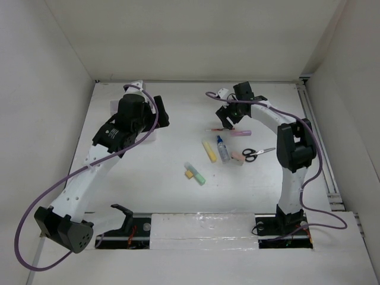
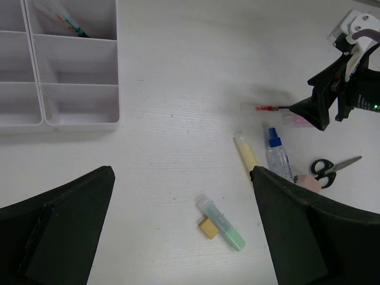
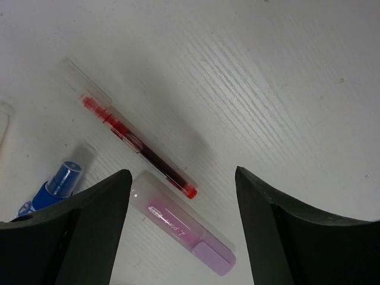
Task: Sort the stationery into containers
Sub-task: Pick up the pen from the center of the board.
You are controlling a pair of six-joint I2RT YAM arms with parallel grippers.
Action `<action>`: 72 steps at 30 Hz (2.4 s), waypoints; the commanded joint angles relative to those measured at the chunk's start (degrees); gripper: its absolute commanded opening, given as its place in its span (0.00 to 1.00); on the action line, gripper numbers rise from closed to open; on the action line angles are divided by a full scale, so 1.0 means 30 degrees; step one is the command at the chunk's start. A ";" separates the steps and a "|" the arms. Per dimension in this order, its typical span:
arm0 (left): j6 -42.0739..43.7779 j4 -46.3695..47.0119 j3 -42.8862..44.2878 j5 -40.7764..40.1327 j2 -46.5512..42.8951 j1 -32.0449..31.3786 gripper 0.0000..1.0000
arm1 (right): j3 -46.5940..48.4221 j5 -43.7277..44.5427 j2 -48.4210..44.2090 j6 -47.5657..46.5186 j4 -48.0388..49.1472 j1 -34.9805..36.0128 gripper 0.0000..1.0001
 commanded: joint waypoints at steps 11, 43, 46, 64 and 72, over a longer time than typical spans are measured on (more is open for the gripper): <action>0.0327 0.0633 0.0071 0.0341 -0.0379 0.0105 1.00 | 0.0331 -0.0496 0.0986 -0.0278 0.0790 0.0115 0.72; 0.0503 0.0457 0.0774 0.0516 -0.0408 0.0105 1.00 | 0.3174 0.0440 0.2949 -0.0102 -0.3548 0.0174 0.61; 0.0678 0.0457 0.0774 0.0516 -0.0408 0.0105 1.00 | 0.3348 0.0440 0.2949 -0.0102 -0.3722 0.0174 0.61; 0.0678 0.0281 0.0950 0.0516 -0.0582 0.0105 1.00 | 0.5694 0.0440 0.4560 -0.0102 -0.6448 0.0349 0.43; 0.0854 0.0281 0.1126 0.0516 -0.0584 0.0105 1.00 | 0.5868 0.0440 0.4560 -0.0102 -0.6624 0.0523 0.29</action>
